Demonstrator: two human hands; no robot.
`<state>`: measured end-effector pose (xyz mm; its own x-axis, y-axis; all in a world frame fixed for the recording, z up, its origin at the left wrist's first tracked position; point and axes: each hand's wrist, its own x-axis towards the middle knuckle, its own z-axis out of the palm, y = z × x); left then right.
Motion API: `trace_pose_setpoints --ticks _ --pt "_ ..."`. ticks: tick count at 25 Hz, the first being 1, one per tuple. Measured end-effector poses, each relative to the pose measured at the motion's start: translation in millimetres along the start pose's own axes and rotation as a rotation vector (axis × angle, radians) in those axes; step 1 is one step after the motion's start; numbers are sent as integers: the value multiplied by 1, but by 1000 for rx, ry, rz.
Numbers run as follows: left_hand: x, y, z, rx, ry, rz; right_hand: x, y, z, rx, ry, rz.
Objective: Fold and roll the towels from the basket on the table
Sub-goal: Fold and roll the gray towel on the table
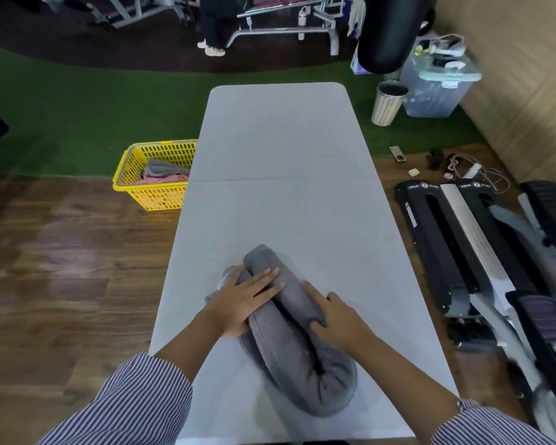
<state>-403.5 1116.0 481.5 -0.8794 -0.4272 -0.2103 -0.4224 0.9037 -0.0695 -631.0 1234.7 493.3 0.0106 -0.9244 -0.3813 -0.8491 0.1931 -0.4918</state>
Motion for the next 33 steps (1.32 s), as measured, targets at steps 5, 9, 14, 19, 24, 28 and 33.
trace_pose_setpoints --ticks 5,9,14,19,24,28,33 --pt "-65 -21 12 -43 67 -165 -20 41 -23 67 166 198" --pt "-119 -22 21 -76 96 -387 -63 75 -45 -60 147 470" --pt "-99 8 18 -130 -50 -346 -80 97 -66 -593 26 309" --pt "-72 -2 6 -87 43 -373 -65 117 -61 -580 -41 304" --pt "-43 -53 -76 57 428 -573 -52 105 -118 -537 545 252" --pt "-56 -49 -66 111 611 -546 -62 96 -109 -611 736 245" --pt "-106 14 39 -91 271 -411 -85 131 -18 -638 327 191"
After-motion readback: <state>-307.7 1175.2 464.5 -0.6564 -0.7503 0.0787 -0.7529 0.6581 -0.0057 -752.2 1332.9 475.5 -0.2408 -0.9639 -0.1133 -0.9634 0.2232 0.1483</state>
